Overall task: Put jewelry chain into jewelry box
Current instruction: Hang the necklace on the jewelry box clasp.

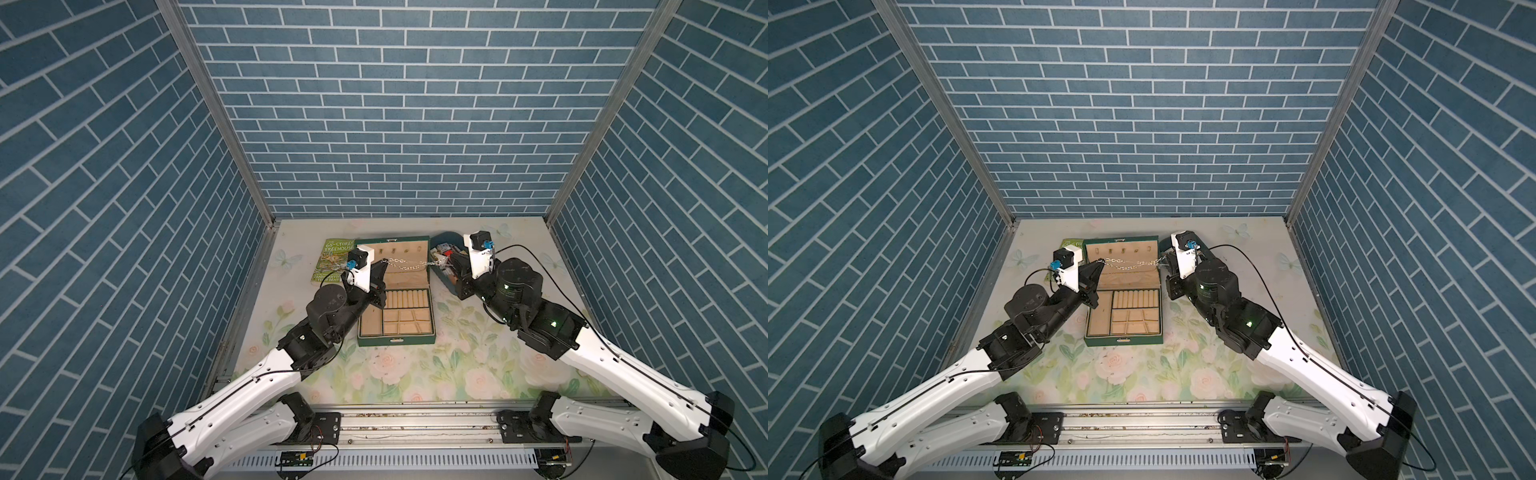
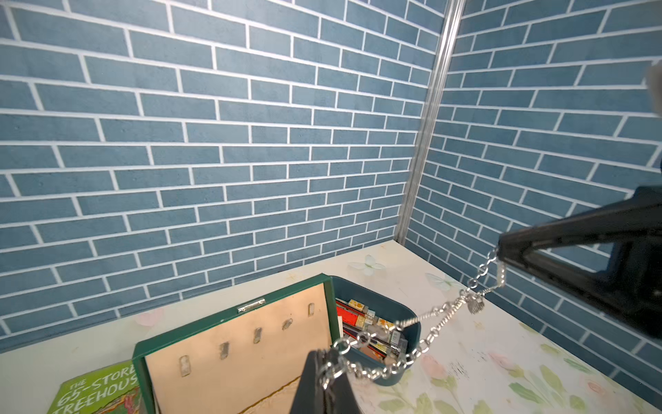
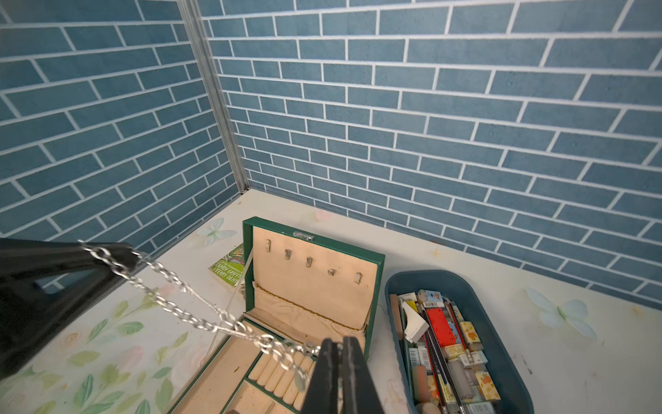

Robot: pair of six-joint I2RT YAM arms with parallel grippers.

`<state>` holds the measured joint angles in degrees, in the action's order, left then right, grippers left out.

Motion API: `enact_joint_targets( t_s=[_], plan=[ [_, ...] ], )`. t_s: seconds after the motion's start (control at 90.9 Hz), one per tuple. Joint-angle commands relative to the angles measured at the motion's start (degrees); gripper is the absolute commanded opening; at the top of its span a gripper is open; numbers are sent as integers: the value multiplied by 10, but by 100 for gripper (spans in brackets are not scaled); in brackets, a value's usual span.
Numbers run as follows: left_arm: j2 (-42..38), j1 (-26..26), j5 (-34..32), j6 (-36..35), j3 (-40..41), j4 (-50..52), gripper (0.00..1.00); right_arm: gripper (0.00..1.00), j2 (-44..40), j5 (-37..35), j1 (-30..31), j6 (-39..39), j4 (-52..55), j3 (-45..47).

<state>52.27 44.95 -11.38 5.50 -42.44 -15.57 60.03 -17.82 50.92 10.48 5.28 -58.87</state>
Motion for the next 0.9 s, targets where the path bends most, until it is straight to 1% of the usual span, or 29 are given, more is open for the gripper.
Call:
enact_joint_targets(
  t_s=[0.0,0.198,0.308,0.396,0.616,0.891],
  plan=[
    [4,2,-43,-13,-19,21,0,0,14,3,-20,58,-62,20],
    [59,2,-74,-17,-29,5,0,0,44,18,-38,83,-116,49],
    [92,-1,-101,-19,-32,-12,0,0,68,23,-42,89,-138,54],
    [117,-8,-110,-18,-35,-24,0,0,87,27,-42,91,-156,54],
    [172,-39,-140,5,-45,-58,0,0,131,20,-48,90,-199,54],
    [228,-78,-149,27,-68,-93,0,0,186,1,-63,88,-262,53]
  ],
)
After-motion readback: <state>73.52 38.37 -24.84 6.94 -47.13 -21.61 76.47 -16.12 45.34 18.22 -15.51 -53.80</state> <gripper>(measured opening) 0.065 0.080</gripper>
